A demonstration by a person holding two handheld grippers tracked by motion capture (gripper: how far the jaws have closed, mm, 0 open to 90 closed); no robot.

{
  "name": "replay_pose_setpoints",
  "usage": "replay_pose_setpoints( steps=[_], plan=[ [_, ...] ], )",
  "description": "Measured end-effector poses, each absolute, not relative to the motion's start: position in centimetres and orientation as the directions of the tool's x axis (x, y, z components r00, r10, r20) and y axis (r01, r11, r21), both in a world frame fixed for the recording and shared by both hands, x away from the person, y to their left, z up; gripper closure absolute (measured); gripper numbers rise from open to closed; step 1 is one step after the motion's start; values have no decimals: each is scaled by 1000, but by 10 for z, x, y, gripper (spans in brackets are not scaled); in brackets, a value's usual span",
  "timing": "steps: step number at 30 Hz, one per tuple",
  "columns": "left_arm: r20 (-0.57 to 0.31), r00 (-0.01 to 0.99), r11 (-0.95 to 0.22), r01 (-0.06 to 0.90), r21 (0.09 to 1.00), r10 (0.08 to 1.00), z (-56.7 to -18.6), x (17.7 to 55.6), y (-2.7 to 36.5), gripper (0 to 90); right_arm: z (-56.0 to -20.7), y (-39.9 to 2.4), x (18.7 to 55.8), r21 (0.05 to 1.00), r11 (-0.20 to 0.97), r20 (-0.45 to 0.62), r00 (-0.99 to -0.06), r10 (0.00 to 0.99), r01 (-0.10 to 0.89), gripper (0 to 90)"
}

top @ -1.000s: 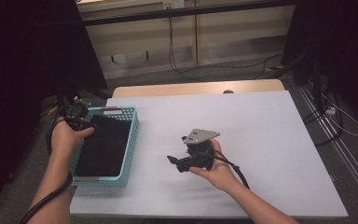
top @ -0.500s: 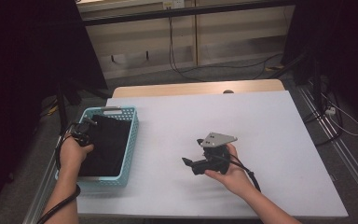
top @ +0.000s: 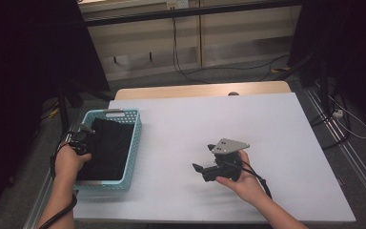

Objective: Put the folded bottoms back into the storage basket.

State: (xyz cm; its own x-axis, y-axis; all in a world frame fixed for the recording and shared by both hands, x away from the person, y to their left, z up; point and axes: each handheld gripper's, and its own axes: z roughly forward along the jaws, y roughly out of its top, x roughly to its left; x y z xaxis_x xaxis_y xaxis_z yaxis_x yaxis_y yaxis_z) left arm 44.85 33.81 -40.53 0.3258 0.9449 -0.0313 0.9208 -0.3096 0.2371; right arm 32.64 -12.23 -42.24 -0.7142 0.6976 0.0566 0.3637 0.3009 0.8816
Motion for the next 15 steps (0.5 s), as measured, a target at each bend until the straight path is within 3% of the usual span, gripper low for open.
replay_pose_setpoints(
  steps=[2,7,15],
  plan=[
    [-19,319,-302,913,274,948,-400,450,340,824,-422,-125,325,884,294,61,-712,699,364,151],
    [25,280,-273,908,319,960,-394,452,350,848,-421,-127,324,887,287,62,-710,701,361,151],
    [34,296,-296,931,215,955,-409,449,346,900,-419,-130,322,891,273,74,-708,702,363,151]
  ],
)
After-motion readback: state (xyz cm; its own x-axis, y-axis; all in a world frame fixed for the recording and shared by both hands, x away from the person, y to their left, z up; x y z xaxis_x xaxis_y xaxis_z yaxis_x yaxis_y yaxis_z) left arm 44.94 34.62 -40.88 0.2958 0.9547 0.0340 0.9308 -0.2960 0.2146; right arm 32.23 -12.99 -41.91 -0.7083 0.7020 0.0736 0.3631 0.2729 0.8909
